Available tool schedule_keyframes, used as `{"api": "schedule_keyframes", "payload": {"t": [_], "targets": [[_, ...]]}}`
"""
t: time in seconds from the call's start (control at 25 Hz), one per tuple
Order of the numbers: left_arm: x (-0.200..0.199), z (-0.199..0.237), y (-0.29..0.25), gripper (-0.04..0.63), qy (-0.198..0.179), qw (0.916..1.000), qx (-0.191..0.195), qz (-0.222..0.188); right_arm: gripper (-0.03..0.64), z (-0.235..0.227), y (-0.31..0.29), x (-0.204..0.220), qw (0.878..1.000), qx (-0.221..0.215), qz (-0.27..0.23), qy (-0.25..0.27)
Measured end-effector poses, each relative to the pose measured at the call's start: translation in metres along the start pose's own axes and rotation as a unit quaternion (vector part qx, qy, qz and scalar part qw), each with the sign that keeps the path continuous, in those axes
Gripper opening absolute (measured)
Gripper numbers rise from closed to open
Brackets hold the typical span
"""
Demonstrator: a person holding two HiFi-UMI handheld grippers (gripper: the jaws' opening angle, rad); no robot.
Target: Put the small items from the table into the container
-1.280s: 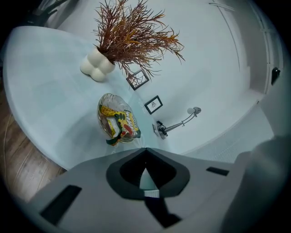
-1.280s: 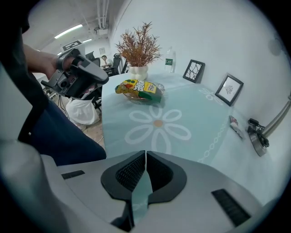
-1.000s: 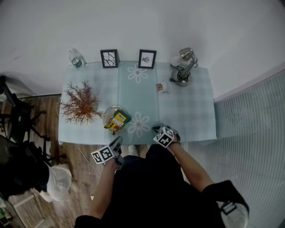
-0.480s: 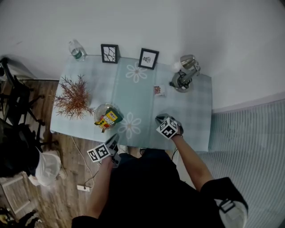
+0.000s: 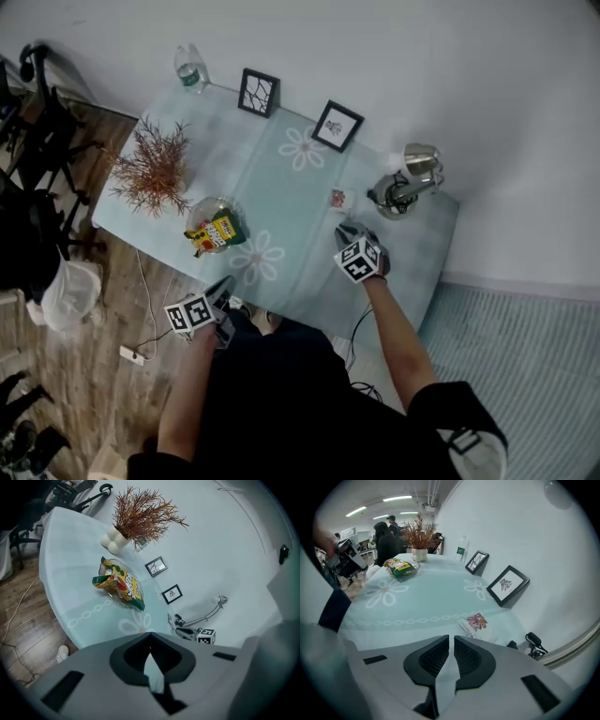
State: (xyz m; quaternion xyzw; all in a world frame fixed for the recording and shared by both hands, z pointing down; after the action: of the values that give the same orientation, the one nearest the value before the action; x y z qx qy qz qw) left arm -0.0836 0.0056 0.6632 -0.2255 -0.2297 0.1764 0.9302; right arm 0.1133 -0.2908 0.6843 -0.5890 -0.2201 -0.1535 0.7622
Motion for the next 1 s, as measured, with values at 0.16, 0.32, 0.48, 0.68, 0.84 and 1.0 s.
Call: {"api": "schedule_keyframes", "payload": {"t": [0.16, 0.32, 0.48, 0.68, 0.84, 1.0], "targets": [[0.012, -0.001, 0.002, 0.003, 0.008, 0.9998, -0.016, -0.005, 0.055, -0.013, -0.013, -0.002, 0.999, 0.01, -0.004, 0.035], [0.018, -0.005, 0.006, 0.003, 0.009, 0.9996, -0.024, -0.009, 0.133, -0.021, -0.023, -0.007, 0.999, 0.009, -0.009, 0.046], [0.026, -0.005, 0.007, 0.003, 0.012, 0.9994, -0.032, -0.01, 0.146, -0.033, -0.035, -0.009, 0.997, 0.015, -0.004, 0.078], [0.03, -0.007, 0.008, 0.003, 0.014, 0.9992, -0.037, -0.01, 0.146, -0.038, -0.043, -0.008, 0.996, 0.008, 0.001, 0.092], [0.028, -0.009, 0.008, 0.003, 0.013, 0.9991, -0.038, -0.016, 0.131, -0.042, -0.042, -0.007, 0.997, 0.003, -0.001, 0.076], [0.027, -0.01, 0.009, 0.003, 0.013, 0.999, -0.038, -0.018, 0.079, -0.042, -0.04, -0.007, 0.998, -0.005, 0.0, 0.069]]}}
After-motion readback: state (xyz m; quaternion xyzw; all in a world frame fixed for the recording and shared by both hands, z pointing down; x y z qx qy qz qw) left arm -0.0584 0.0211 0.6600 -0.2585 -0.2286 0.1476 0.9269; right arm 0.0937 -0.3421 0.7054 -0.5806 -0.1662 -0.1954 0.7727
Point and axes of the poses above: the fingertips, and each gripper's own axes: y backward along the fingers, z to its left, x out of its underside, the point moved 4 cm from there along y, backward along the fingers, and after that the axes turned 4 degrees about -y, right-handed, at the moved point
